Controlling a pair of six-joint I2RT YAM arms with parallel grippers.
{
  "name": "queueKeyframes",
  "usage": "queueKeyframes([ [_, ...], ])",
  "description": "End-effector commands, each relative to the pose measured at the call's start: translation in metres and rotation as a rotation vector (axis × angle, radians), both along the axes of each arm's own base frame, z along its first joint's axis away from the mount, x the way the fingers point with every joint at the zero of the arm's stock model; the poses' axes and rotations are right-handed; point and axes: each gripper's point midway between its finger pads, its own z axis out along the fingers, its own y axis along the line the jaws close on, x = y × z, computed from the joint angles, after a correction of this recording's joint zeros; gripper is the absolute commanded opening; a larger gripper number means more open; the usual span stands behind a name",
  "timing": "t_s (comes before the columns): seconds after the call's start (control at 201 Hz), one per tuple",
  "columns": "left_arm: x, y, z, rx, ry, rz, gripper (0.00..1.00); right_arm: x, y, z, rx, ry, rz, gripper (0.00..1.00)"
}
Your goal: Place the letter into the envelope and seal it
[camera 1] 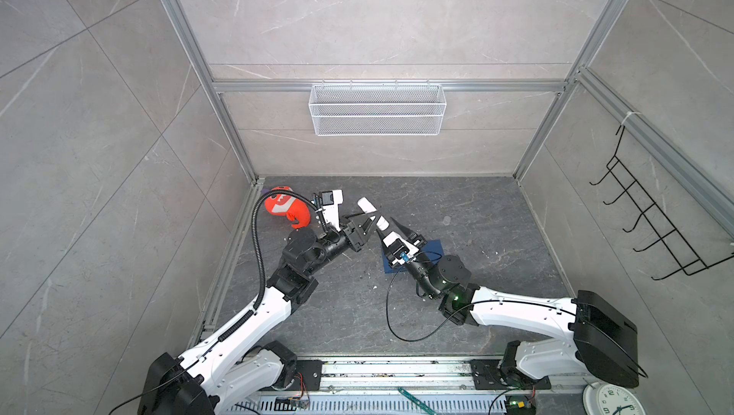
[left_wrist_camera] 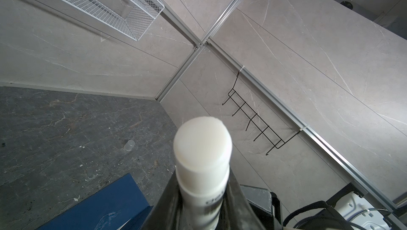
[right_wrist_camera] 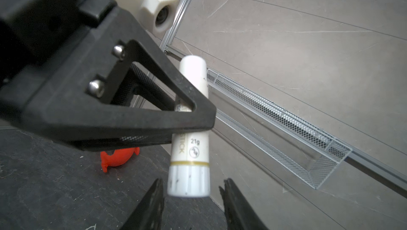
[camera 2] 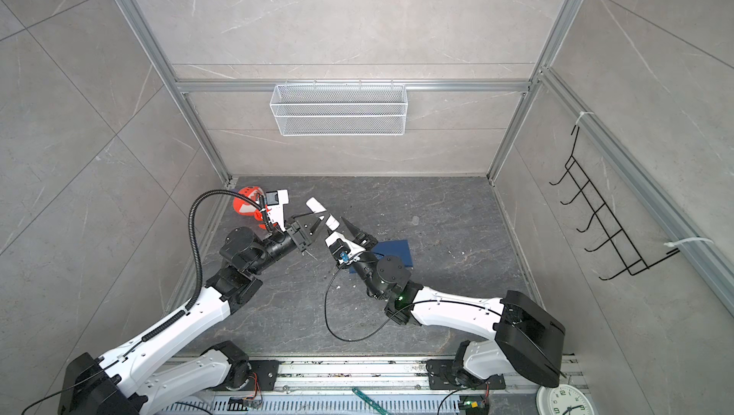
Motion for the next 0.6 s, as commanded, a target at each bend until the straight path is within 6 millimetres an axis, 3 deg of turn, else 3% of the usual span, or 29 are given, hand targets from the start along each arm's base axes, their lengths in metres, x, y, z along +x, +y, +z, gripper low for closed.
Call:
queueKeyframes([
  [0.0, -0.0090, 0.0060, 0.0404, -0.064, -0.093, -0.005, 0.00, 0.0014, -0.0037, 0.0240, 0.080, -0.030, -0.031, 0.43],
  [0.364, -0.0085, 0.0058, 0.0390, -0.063, -0.089, -0.005, 0.00, -0.0002, -0.0006, 0.0268, 0.096, -0.026, -0.008, 0.44],
  [0.598, -0.0079, 0.0051, 0.0372, -0.060, -0.085, -0.006, 0.00, -0.0021, 0.0029, 0.0272, 0.094, -0.019, 0.011, 0.34],
])
